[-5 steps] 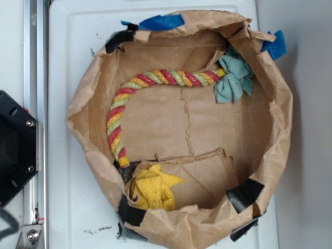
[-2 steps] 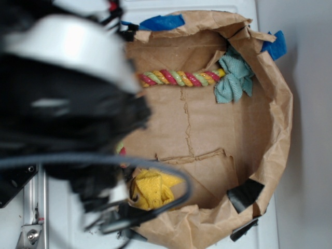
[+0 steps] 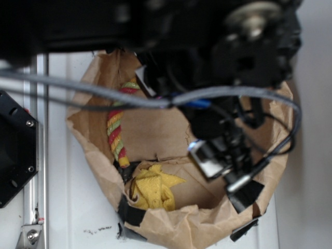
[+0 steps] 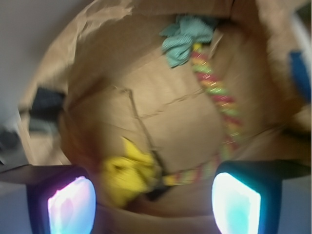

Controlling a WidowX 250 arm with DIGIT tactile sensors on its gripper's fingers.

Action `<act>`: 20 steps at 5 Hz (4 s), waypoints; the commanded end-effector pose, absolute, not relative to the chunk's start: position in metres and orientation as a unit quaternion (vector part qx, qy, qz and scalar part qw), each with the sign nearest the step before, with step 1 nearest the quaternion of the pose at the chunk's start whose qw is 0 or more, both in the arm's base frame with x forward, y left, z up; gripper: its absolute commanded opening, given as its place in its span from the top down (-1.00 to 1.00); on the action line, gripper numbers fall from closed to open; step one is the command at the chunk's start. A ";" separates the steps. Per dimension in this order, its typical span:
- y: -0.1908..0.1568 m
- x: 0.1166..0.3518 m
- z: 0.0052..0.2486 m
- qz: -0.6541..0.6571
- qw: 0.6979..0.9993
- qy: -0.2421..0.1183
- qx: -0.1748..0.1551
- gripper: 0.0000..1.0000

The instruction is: Grab the yellow cloth.

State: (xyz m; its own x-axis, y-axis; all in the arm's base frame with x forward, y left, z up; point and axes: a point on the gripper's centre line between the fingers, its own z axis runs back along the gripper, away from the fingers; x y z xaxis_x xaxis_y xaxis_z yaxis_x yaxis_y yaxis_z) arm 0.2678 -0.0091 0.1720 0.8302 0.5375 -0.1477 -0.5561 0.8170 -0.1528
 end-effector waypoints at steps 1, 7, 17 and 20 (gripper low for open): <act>0.004 0.267 0.167 0.355 0.920 0.069 -0.153 -1.00; -0.023 0.242 0.095 0.409 0.904 0.058 -0.113 -1.00; -0.063 0.242 0.052 0.410 0.896 0.102 -0.134 1.00; 0.006 0.268 0.133 0.273 0.958 -0.073 -0.054 1.00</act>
